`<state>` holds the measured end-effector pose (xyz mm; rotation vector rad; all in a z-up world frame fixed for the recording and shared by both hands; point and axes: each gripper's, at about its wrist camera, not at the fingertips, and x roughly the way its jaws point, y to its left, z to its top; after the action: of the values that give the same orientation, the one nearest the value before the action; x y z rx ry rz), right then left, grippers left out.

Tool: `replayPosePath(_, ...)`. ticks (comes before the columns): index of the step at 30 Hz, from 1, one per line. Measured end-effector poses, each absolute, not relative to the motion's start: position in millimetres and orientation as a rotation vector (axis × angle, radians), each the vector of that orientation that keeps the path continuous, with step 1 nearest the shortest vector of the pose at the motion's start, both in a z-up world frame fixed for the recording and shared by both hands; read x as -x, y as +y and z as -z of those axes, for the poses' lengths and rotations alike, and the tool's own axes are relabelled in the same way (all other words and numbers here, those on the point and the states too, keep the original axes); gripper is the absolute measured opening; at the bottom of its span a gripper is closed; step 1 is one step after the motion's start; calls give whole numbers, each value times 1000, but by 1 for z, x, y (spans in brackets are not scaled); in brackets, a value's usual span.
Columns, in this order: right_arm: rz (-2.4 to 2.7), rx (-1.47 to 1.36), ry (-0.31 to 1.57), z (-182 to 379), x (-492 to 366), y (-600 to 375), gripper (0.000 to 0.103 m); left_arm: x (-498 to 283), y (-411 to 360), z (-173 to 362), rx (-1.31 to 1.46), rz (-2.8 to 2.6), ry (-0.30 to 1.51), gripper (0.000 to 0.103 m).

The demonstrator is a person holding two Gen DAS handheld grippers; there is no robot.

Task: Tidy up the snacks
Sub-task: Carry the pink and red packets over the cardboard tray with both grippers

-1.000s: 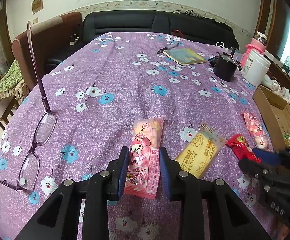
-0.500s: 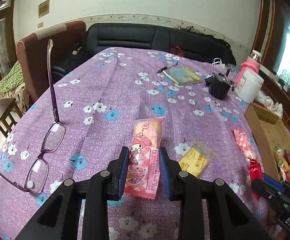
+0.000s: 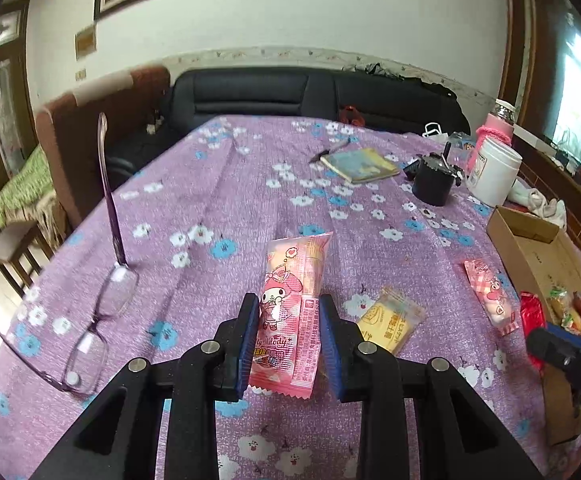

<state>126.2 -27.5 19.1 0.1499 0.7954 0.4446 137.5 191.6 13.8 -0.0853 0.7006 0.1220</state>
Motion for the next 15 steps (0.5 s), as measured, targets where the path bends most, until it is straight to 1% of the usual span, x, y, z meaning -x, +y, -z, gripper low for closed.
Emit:
replayPosePath(9, -429, -159, 756, -28, -125, -34, 20, -120, 166, -31, -35, -176, 601, 32)
replayPosePath(15, -420, -210, 727, -45, -125, -49, 20, -111, 143, -51, -68, -152, 575, 32)
